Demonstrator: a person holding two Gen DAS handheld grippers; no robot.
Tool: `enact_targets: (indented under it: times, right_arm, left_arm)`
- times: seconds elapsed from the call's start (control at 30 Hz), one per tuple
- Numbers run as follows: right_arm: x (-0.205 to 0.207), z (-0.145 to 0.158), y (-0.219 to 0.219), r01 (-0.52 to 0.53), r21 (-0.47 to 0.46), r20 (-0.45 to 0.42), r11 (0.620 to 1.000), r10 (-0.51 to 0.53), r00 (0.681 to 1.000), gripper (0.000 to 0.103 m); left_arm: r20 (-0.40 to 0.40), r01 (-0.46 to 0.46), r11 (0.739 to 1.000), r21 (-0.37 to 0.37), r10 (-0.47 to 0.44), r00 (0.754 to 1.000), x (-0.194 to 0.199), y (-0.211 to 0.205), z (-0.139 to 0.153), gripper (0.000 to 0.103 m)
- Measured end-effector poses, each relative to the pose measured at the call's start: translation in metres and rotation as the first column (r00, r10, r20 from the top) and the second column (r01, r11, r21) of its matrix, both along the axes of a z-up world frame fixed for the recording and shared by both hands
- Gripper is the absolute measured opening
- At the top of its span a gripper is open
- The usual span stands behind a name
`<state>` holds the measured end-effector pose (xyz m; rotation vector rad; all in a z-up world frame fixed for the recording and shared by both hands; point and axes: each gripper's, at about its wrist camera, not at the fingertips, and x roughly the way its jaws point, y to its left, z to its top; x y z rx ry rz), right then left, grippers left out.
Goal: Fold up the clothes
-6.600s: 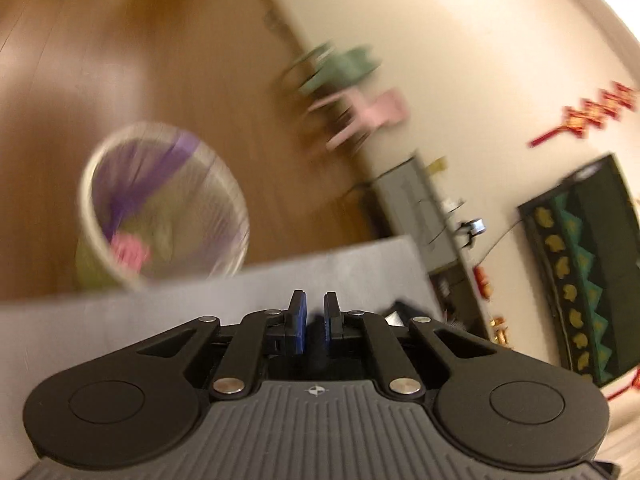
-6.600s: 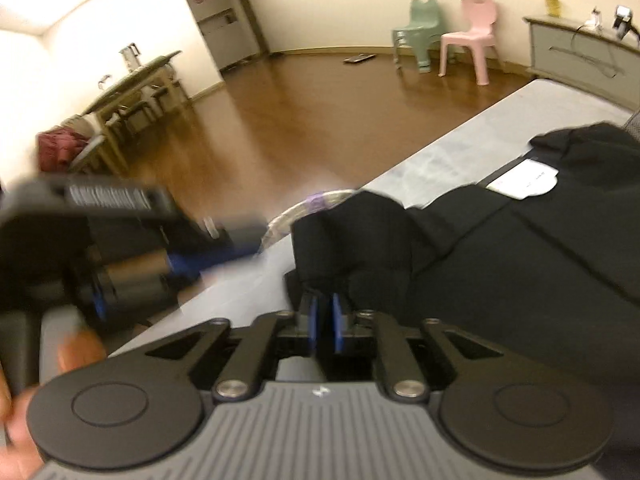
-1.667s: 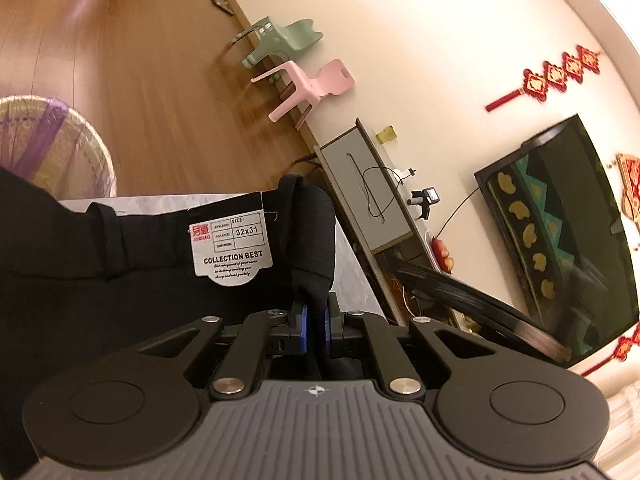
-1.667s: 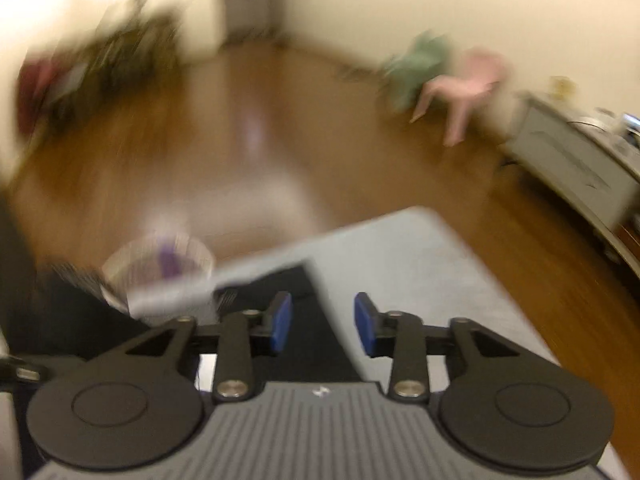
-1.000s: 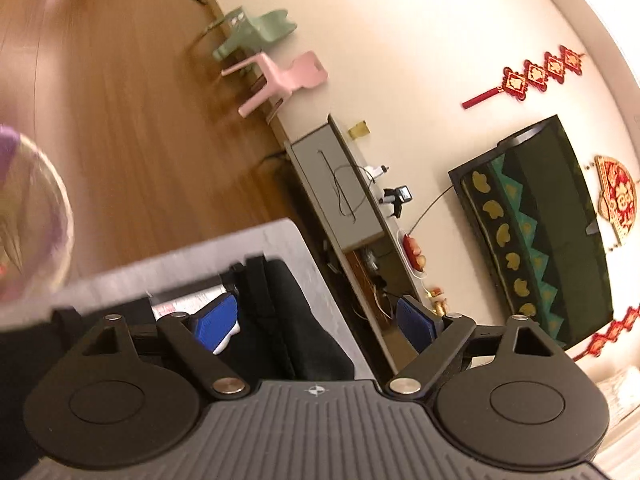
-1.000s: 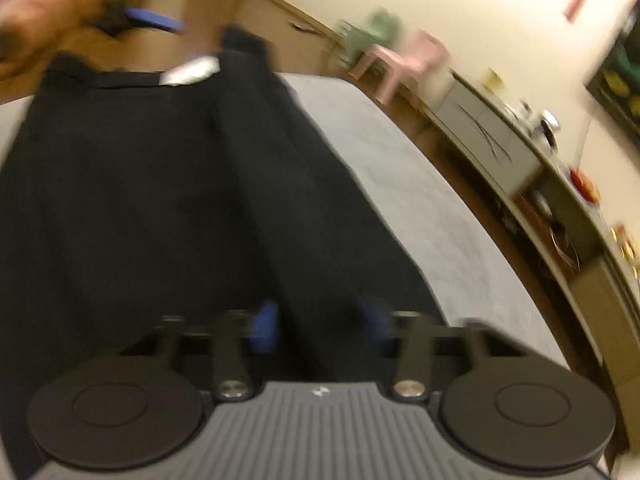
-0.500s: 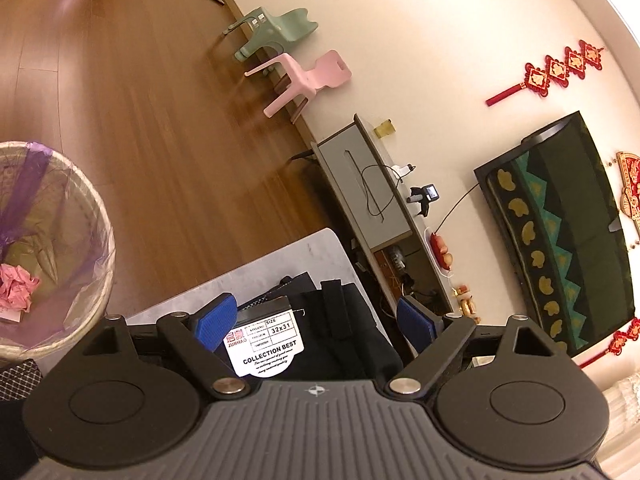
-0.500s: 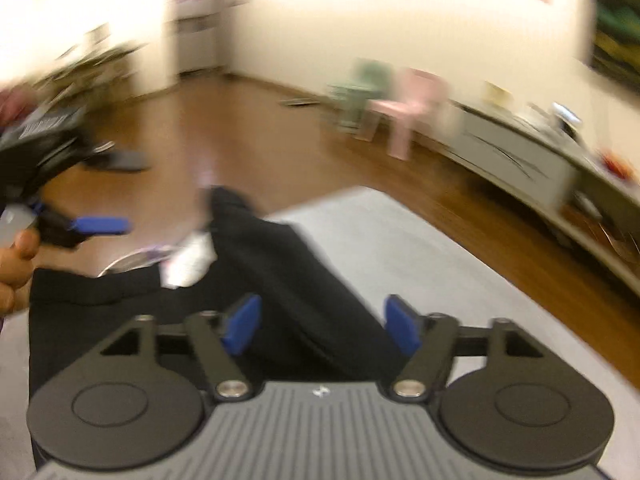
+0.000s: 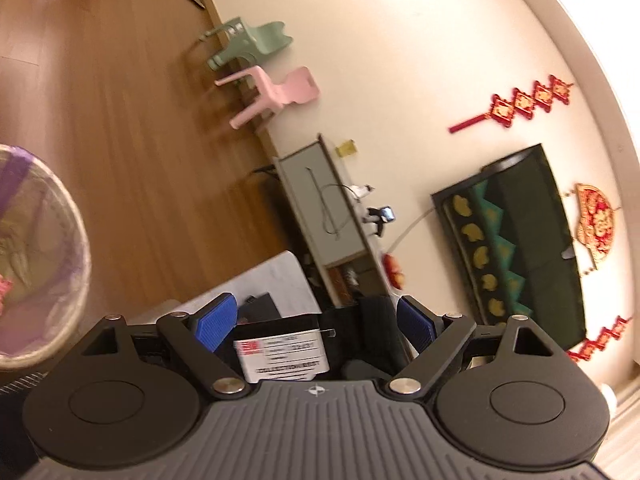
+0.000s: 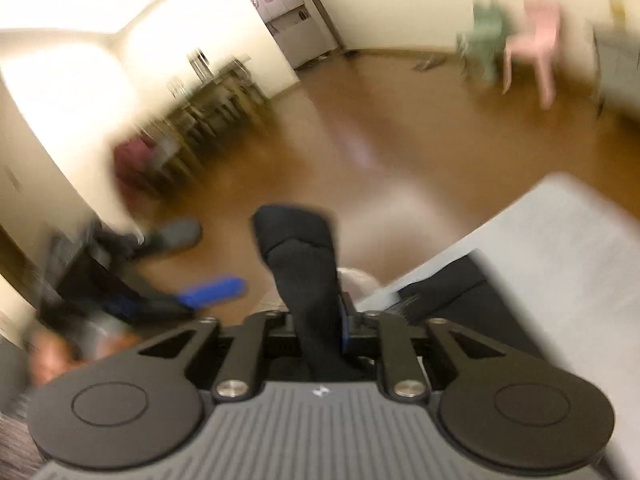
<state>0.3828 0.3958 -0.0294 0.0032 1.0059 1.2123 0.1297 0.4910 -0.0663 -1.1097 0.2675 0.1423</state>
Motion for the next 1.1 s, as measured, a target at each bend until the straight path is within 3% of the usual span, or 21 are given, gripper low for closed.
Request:
enact_targets:
  times: [0.1, 0.17, 0.27, 0.37, 0.43, 0.5, 0.6, 0.7, 0.73, 0.77, 0.83, 0.87, 0.93, 1.0, 1.1]
  right_arm:
    - [0.033, -0.033, 0.005, 0.141, -0.148, -0.071, 0.979, -0.152, 0.986, 0.061]
    - [0.047, -0.045, 0.004, 0.259, -0.22, -0.061, 0.94, -0.278, 0.959, 0.051]
    - [0.052, -0.04, -0.009, 0.323, -0.163, -0.085, 0.932, -0.34, 0.937, 0.049]
    - [0.044, -0.033, -0.013, 0.337, -0.191, 0.012, 0.922, -0.341, 0.94, 0.048]
    - [0.039, -0.032, -0.011, 0.342, -0.233, 0.093, 0.91, -0.329, 0.94, 0.02]
    - [0.033, -0.042, -0.005, 0.364, -0.296, 0.176, 0.883, -0.324, 0.929, 0.004]
    - [0.013, -0.051, -0.002, 0.424, -0.357, 0.312, 0.832, -0.322, 0.894, 0.006]
    - [-0.018, -0.025, -0.037, 0.545, -0.227, 0.414, 0.807, -0.427, 0.804, 0.016]
    - [-0.033, -0.017, -0.052, 0.563, -0.182, 0.413, 0.806, -0.457, 0.788, 0.017]
    - [-0.054, -0.01, -0.073, 0.551, -0.139, 0.36, 0.823, -0.476, 0.802, 0.018]
    - [-0.097, 0.0, -0.118, 0.529, -0.064, 0.26, 0.846, -0.497, 0.828, 0.033]
    - [-0.119, -0.002, -0.147, 0.532, -0.072, 0.249, 0.844, -0.501, 0.829, 0.035]
    - [-0.155, -0.01, -0.208, 0.588, -0.129, 0.288, 0.799, -0.537, 0.793, 0.037]
    - [-0.188, -0.019, -0.272, 0.653, -0.182, 0.327, 0.735, -0.581, 0.745, 0.039]
    - [-0.213, -0.036, -0.39, 0.806, -0.243, 0.335, 0.54, -0.733, 0.592, 0.04]
  left_arm:
    - [-0.027, 0.016, 1.0, 0.017, -0.015, 1.0, 0.006, -0.006, -0.005, 0.088]
    - [-0.047, 0.025, 0.999, 0.038, -0.024, 0.999, 0.009, -0.009, -0.006, 0.088]
    - [-0.047, 0.036, 0.998, 0.055, -0.034, 0.998, 0.01, -0.012, -0.004, 0.088]
    - [-0.049, 0.042, 0.998, 0.053, -0.039, 0.998, 0.01, -0.013, -0.004, 0.088]
    - [-0.056, 0.046, 0.997, 0.057, -0.043, 0.998, 0.01, -0.015, -0.004, 0.088]
    - [-0.066, 0.057, 0.996, 0.073, -0.052, 0.997, 0.012, -0.018, -0.003, 0.088]
    - [-0.094, 0.08, 0.99, 0.117, -0.069, 0.993, 0.015, -0.024, -0.001, 0.088]
    - [-0.119, 0.088, 0.98, 0.178, -0.068, 0.991, 0.017, -0.03, 0.003, 0.088]
    - [-0.119, 0.101, 0.974, 0.201, -0.078, 0.99, 0.017, -0.033, 0.005, 0.088]
    - [-0.136, 0.146, 0.963, 0.229, -0.117, 0.984, 0.021, -0.041, 0.006, 0.088]
    - [-0.184, 0.256, 0.924, 0.283, -0.209, 0.96, 0.031, -0.059, 0.007, 0.088]
    - [-0.21, 0.31, 0.899, 0.308, -0.253, 0.944, 0.036, -0.068, 0.007, 0.088]
    - [-0.297, 0.438, 0.821, 0.367, -0.342, 0.891, 0.046, -0.099, -0.001, 0.088]
    - [-0.387, 0.522, 0.749, 0.408, -0.377, 0.842, 0.055, -0.127, -0.016, 0.088]
    - [-0.488, 0.574, 0.676, 0.462, -0.347, 0.801, 0.062, -0.156, -0.034, 0.087]
